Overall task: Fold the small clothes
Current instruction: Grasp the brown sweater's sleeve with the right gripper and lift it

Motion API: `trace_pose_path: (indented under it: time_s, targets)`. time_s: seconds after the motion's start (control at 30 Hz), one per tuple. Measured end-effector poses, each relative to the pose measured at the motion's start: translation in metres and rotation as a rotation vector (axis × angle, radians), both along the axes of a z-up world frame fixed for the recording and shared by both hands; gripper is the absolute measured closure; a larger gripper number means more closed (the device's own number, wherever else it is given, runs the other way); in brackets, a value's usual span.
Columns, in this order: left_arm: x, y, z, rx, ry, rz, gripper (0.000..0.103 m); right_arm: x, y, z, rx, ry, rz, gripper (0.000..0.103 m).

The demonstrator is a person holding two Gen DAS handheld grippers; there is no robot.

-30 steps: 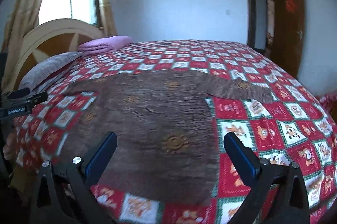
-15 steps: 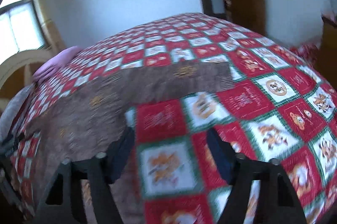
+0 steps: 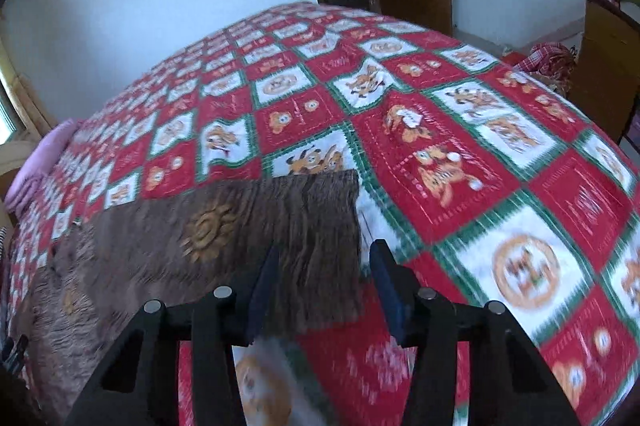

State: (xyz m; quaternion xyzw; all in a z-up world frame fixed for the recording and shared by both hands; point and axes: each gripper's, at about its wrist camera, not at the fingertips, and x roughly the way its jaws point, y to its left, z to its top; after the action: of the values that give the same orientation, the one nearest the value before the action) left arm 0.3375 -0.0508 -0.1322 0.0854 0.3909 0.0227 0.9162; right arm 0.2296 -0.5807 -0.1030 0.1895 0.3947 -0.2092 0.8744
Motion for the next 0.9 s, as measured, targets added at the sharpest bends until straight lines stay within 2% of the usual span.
trace_pose_path:
  time_s: [0.1, 0.13, 0.17, 0.2, 0.33, 0.4, 0.57, 0.67, 0.9]
  targets:
    - [0.008, 0.0, -0.012, 0.009, 0.047, 0.023, 0.0, 0.012, -0.009, -0.016, 0.039, 0.027, 0.004, 0.057]
    - [0.011, 0.0, -0.016, 0.007, 0.071, 0.028, 0.0, 0.014, -0.01, -0.017, 0.031, 0.024, 0.006, 0.067]
    - [0.014, 0.0, -0.02, 0.003, 0.097, 0.026, 0.0, 0.015, -0.009, -0.017, 0.026, 0.022, 0.019, 0.088]
    - [0.017, -0.001, -0.023, 0.0, 0.122, 0.018, 0.0, 0.016, -0.009, -0.017, 0.043, 0.016, 0.039, 0.098]
    - [0.019, 0.0, -0.024, -0.029, 0.142, -0.002, 0.0, 0.014, 0.002, -0.001, 0.033, -0.018, 0.069, 0.098]
    - [0.018, 0.004, -0.023, -0.064, 0.141, -0.015, 0.0, 0.011, 0.012, 0.02, 0.005, -0.054, 0.088, 0.098]
    - [0.008, 0.017, -0.011, -0.156, 0.061, 0.009, 0.0, 0.013, 0.046, 0.075, -0.077, -0.139, 0.145, 0.098]
    - [0.007, 0.02, -0.009, -0.184, 0.031, 0.007, 0.0, 0.022, 0.073, 0.105, -0.117, -0.175, 0.192, 0.098]
    - [0.006, 0.027, -0.01, -0.231, 0.017, -0.001, 0.0, 0.04, 0.141, 0.14, -0.176, -0.19, 0.31, 0.098]
